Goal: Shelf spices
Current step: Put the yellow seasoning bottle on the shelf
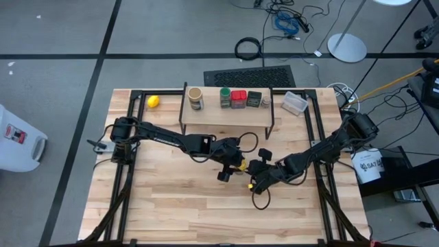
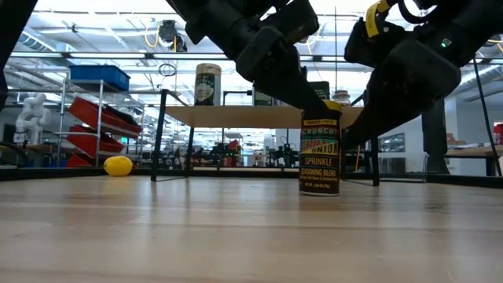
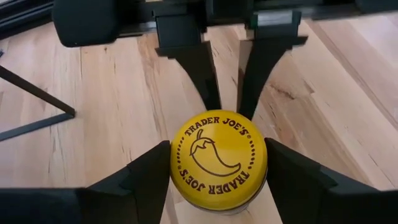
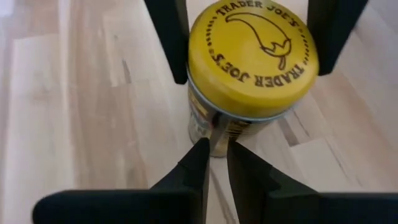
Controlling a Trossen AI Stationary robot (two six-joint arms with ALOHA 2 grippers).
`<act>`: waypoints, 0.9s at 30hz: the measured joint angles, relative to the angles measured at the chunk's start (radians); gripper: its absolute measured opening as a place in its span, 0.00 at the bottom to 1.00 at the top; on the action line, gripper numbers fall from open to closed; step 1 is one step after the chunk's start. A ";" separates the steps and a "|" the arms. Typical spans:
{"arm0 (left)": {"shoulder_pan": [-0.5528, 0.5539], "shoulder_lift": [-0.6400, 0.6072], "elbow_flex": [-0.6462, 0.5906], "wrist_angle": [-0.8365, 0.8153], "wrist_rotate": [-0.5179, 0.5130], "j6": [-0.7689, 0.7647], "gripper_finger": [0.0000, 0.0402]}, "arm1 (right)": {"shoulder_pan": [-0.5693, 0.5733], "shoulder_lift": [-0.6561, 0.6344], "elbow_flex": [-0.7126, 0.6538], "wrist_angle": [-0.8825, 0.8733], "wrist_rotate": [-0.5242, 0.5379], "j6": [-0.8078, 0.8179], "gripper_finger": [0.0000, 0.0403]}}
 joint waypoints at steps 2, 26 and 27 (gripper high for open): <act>0.000 -0.008 0.000 -0.016 0.001 0.000 0.59 | 0.000 -0.012 0.000 -0.002 -0.019 0.004 0.10; 0.024 -0.308 0.159 -0.397 -0.187 0.053 0.60 | 0.071 -0.159 0.001 -0.169 0.037 0.182 0.11; 0.030 -0.313 0.182 -0.431 -0.198 0.058 0.60 | 0.073 -0.159 0.001 -0.161 0.039 0.184 0.11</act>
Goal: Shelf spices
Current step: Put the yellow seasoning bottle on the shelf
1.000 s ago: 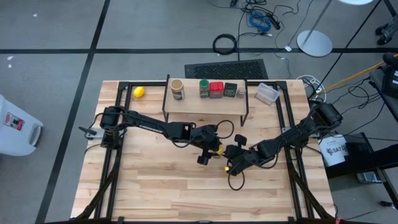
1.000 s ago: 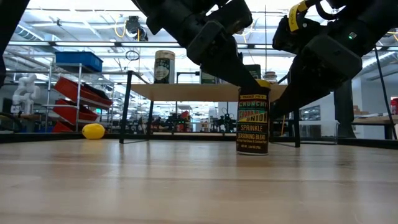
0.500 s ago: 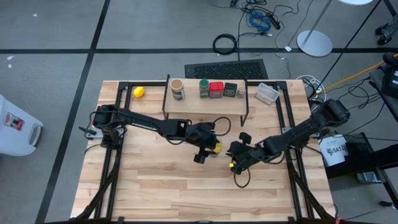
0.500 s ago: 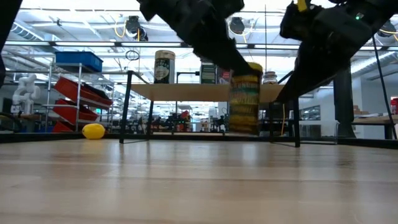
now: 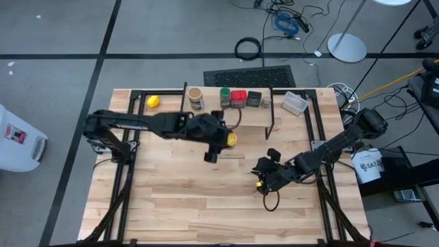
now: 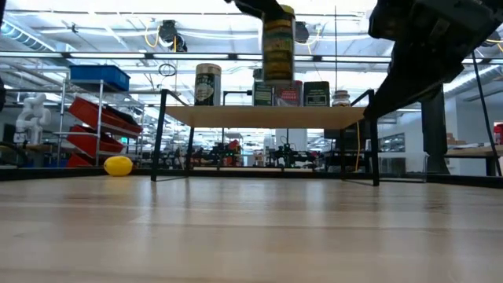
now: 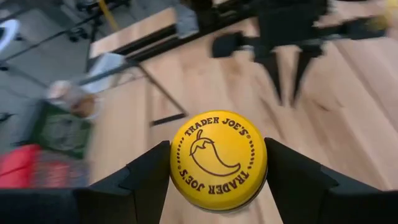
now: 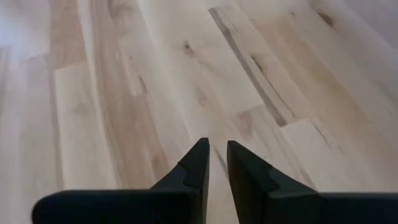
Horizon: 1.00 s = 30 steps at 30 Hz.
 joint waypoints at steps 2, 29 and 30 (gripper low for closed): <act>0.017 -0.005 0.053 -0.048 -0.012 0.003 0.60 | 0.009 0.002 0.000 0.013 0.001 0.000 0.11; 0.346 -0.007 0.328 -0.344 0.030 -0.057 0.60 | 0.039 0.003 0.000 0.048 0.002 -0.011 0.11; 0.362 -0.007 0.329 -0.345 0.039 -0.058 0.60 | 0.039 0.003 0.000 0.049 0.002 -0.011 0.11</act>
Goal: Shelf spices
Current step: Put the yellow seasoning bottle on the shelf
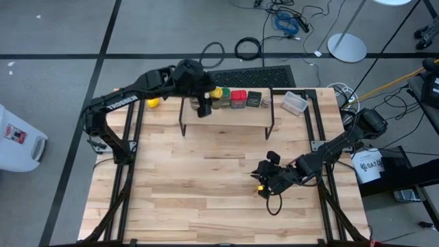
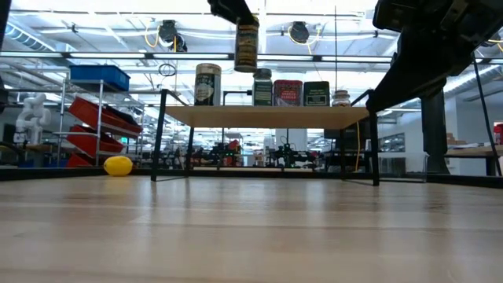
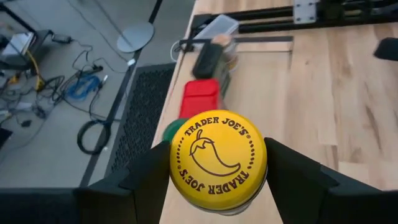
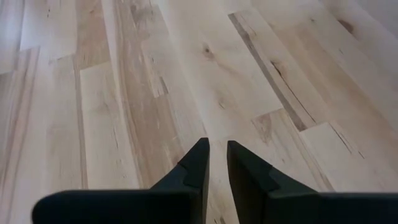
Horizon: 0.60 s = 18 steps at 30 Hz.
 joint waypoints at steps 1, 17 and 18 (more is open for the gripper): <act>0.015 0.000 0.000 -0.004 0.010 0.000 0.60 | 0.000 0.000 0.000 0.000 0.000 0.000 0.11; 0.166 0.010 -0.039 -0.022 0.175 0.006 0.60 | 0.009 0.000 0.000 0.027 0.000 -0.020 0.11; 0.168 0.010 -0.054 -0.012 0.177 0.006 0.60 | 0.009 0.000 0.000 0.031 0.000 -0.023 0.11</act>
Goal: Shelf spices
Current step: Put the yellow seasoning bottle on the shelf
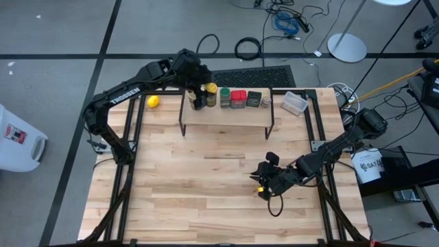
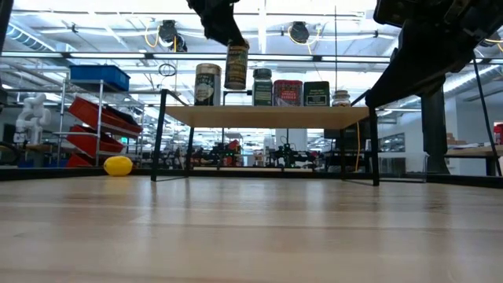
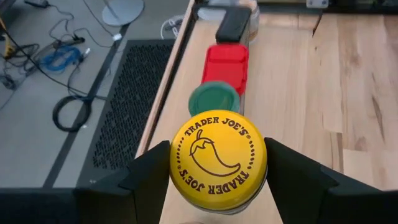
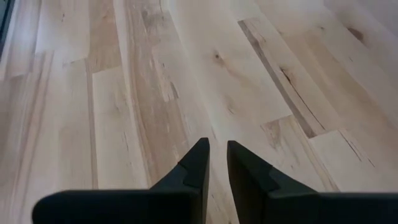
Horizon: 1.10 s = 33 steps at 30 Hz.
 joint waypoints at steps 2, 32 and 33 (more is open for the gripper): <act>0.004 0.001 -0.026 0.006 0.001 0.000 0.60 | 0.000 0.000 0.000 0.010 0.000 -0.001 0.11; 0.030 0.055 -0.124 0.097 0.017 0.072 0.60 | 0.003 0.000 0.000 0.021 -0.002 -0.020 0.11; 0.029 0.059 -0.124 0.103 0.017 0.072 0.60 | 0.004 0.000 0.000 0.021 -0.002 -0.020 0.11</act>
